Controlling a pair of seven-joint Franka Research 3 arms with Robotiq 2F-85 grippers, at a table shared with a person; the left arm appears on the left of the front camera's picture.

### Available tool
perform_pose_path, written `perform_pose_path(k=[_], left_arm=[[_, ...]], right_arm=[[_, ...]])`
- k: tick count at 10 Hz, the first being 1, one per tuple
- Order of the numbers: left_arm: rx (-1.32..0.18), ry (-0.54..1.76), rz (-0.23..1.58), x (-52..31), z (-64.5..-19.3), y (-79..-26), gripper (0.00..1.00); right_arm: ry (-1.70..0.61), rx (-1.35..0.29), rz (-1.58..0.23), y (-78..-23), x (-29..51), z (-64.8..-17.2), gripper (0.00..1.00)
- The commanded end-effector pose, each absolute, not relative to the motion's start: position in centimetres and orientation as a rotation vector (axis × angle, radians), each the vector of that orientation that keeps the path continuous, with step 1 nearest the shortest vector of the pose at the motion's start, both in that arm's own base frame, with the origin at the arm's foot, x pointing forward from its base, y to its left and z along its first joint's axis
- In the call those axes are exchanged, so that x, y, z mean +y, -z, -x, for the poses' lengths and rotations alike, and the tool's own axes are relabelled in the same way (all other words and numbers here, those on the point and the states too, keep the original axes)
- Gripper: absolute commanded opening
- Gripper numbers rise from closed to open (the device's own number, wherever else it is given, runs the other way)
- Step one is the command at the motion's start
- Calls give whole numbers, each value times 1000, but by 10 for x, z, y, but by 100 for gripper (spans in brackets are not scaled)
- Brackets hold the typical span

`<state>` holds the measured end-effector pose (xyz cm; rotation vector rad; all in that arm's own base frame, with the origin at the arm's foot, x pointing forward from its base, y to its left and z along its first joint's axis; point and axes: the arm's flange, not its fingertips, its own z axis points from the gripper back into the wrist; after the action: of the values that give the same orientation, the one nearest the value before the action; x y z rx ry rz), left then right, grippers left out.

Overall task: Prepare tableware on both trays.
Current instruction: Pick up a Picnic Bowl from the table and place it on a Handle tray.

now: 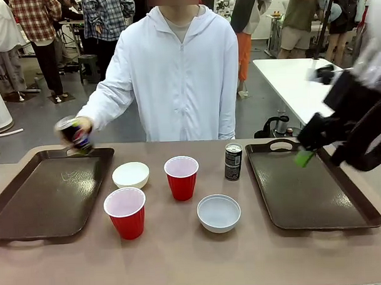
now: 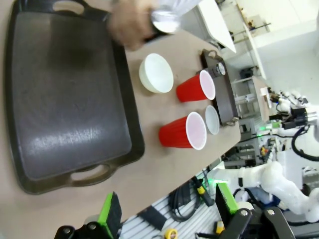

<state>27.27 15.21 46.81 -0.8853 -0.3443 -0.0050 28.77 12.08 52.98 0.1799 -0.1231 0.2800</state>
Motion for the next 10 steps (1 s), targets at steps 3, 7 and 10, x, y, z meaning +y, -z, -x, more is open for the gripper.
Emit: perform_pose_path(k=[3,7,10], left_arm=[[-353,4,899,153,-273,-469,100],[-353,4,899,153,-273,-469,100],[-353,4,899,153,-273,-469,100]], right_arm=[[-143,-343,-117,-489,183,-302,100],[-197,-308,-112,-508,175,-297,100],[-199,-255,-135,-471,217,-335,100]])
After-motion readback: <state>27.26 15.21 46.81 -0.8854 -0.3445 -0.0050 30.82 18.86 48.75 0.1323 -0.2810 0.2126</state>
